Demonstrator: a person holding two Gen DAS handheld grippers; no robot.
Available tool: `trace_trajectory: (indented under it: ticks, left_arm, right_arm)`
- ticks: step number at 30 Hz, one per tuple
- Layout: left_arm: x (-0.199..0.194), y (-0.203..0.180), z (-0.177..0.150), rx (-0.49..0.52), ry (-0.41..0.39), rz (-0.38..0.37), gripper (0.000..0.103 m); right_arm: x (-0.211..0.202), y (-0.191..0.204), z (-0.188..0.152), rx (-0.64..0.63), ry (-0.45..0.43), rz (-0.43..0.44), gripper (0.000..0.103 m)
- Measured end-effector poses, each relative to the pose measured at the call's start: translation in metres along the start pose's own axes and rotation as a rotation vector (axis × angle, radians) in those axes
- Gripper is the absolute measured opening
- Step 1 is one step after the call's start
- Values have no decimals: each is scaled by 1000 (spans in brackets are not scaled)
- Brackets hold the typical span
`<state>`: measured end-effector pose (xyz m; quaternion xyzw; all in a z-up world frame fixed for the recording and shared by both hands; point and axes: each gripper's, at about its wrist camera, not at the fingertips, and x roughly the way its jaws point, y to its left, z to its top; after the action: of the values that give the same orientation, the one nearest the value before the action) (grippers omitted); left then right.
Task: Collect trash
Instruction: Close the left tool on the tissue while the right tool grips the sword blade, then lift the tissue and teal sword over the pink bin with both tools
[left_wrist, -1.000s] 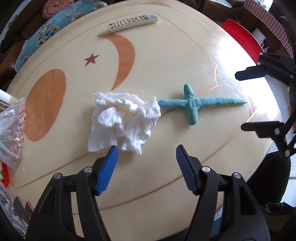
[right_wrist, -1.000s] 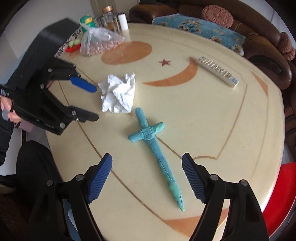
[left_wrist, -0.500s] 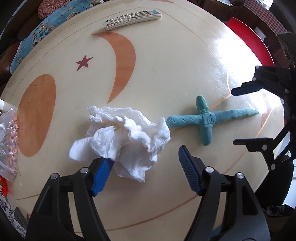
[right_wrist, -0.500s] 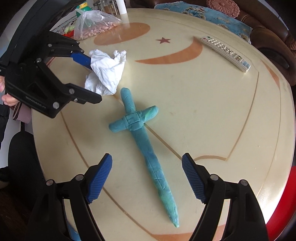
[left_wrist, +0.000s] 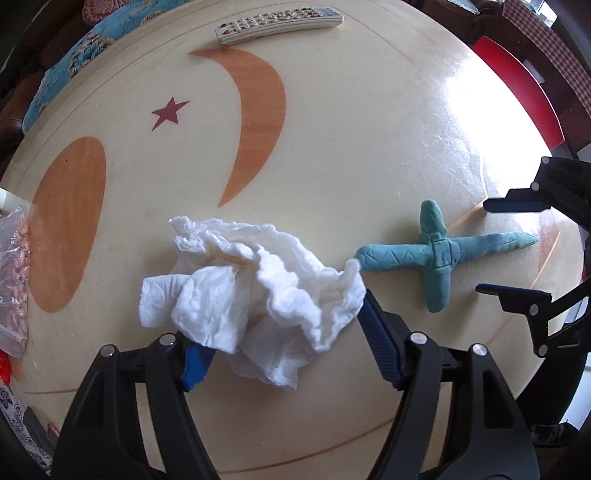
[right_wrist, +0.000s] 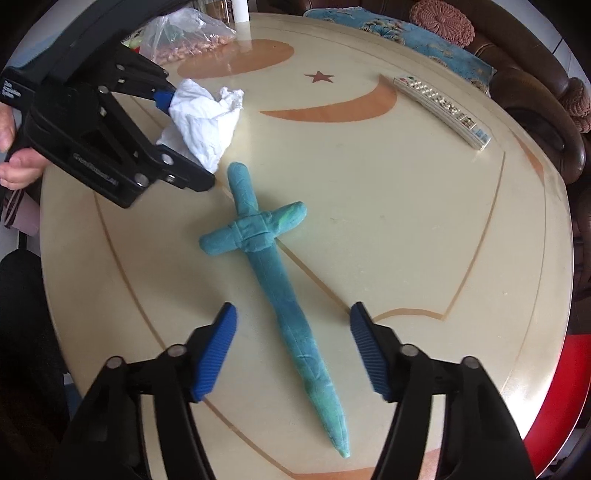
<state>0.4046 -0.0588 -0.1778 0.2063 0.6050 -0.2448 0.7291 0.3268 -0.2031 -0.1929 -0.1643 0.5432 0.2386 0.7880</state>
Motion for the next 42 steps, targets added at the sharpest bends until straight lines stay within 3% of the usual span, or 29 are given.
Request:
trace_trajectory:
  ticks: [4,9,14,17,25,27,31,36,42]
  left_arm:
    - [-2,-6,0,-37,-8,11,65]
    - [-7,-3,-2,-77,-10,19,41]
    - [-11,2,-3,-132,-8,3,18]
    - [-16,-2,-9,-122,-27,2,18]
    - [-42,-13,-37,-137,-105,29,18]
    - [-51,-19,-57,-135,-126,35,18]
    - [-66,-27,-61,-150,-166,61,18]
    - [-89,-44,-87,-189,-224,107,18]
    - [-116,-58,-111,-223,-271,93,18]
  right_arm:
    - [-3,7,0,15,8,-3,39]
    - [-4,8,1,68,25,-18,19]
    - [-5,7,1,137,50,-8,17]
    - [-6,10,0,177,52,31,17]
    - [-23,22,-4,230,-21,-18,16]
    - [-31,24,-6,260,-47,-19,16]
    - [-47,31,-10,292,-97,-28,16]
    - [-83,48,-19,317,-188,-45,16]
    - [-123,72,-38,339,-263,-44,16]
